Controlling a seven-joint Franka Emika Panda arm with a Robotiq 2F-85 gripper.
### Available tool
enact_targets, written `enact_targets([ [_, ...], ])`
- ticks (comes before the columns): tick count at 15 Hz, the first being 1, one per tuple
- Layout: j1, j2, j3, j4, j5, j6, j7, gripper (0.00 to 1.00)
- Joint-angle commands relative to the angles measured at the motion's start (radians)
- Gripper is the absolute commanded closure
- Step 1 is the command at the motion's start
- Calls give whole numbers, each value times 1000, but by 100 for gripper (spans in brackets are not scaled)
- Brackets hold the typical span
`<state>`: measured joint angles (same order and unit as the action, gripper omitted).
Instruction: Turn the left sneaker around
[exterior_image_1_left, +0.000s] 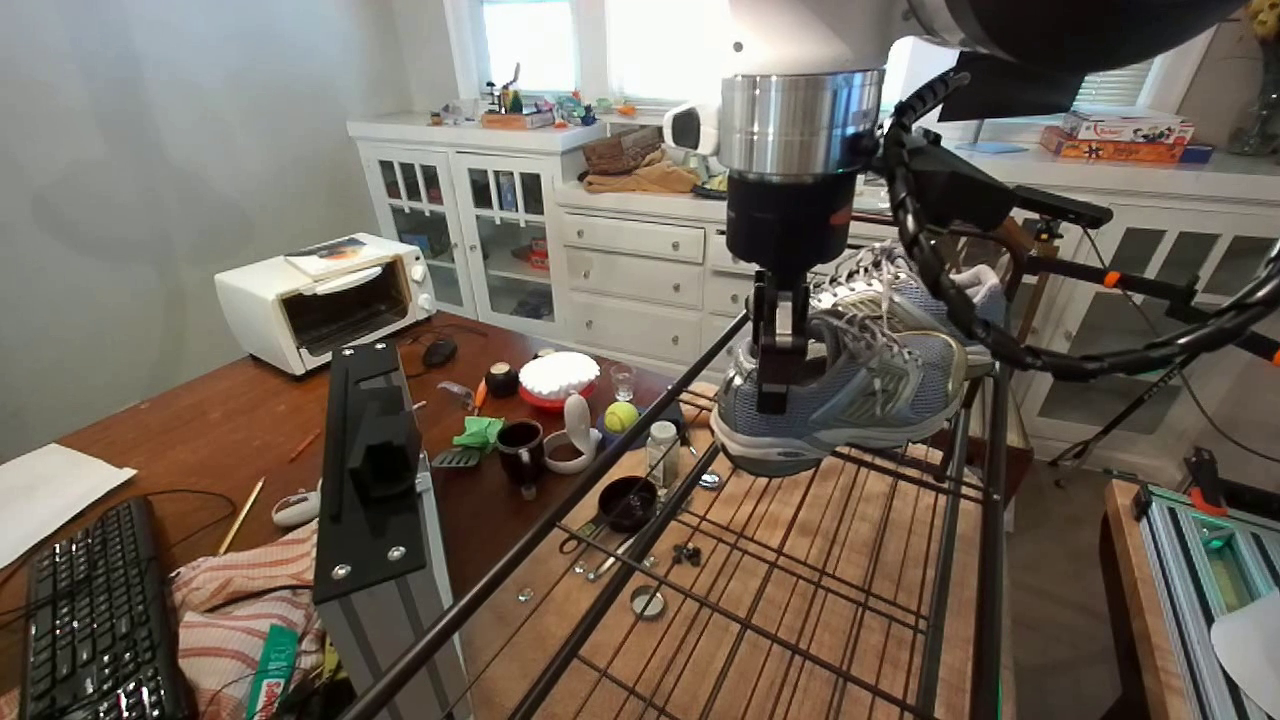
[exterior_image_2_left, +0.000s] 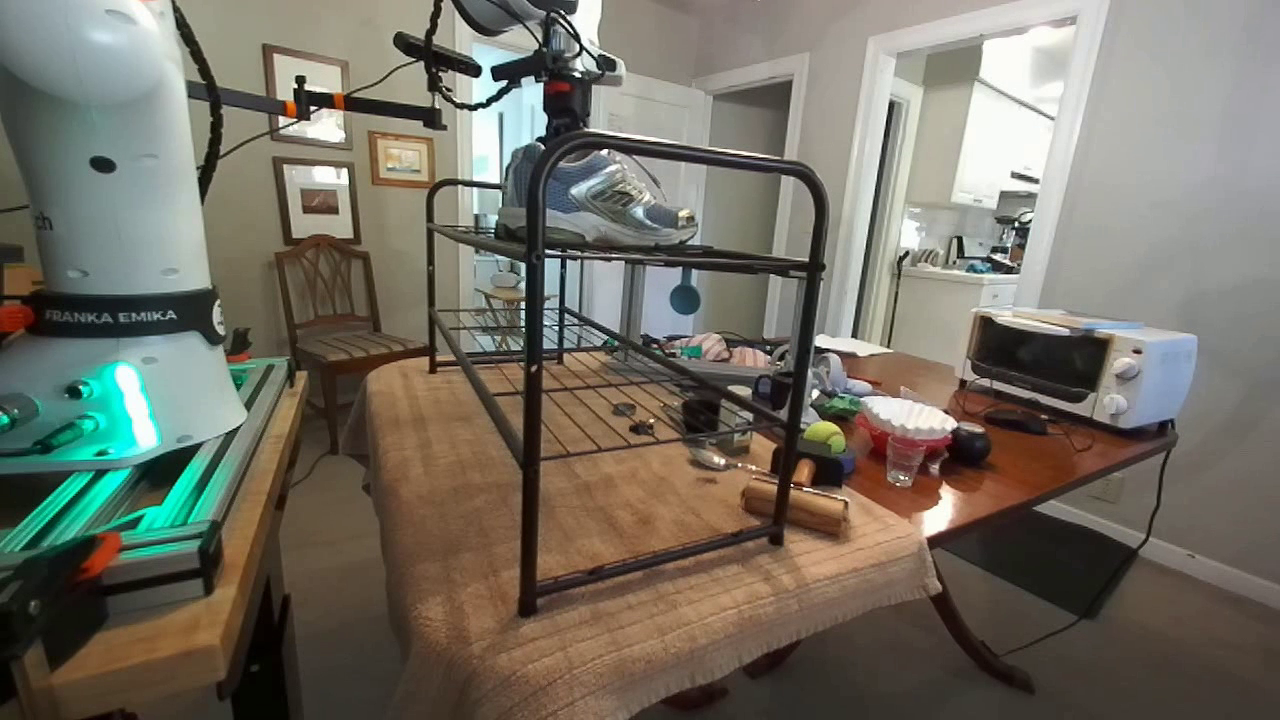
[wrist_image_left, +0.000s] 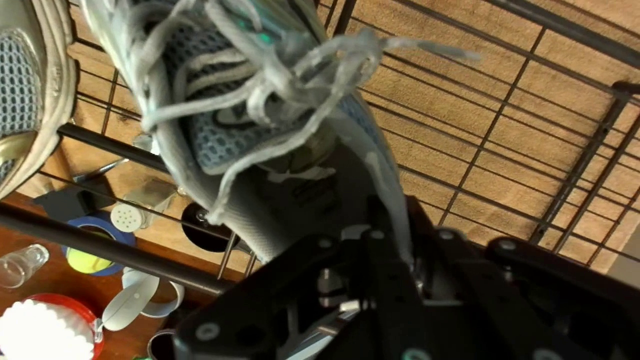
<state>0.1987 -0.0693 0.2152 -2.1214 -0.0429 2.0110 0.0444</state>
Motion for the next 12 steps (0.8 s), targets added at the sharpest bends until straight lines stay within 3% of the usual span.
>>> enact_targets([
  [1, 8, -6, -1, 4, 8, -64, -107, 97],
  [5, 18, -7, 7, 29, -4, -99, -182, 97],
  [12, 43, 4, 36, 49, -47, -95, -197, 97],
])
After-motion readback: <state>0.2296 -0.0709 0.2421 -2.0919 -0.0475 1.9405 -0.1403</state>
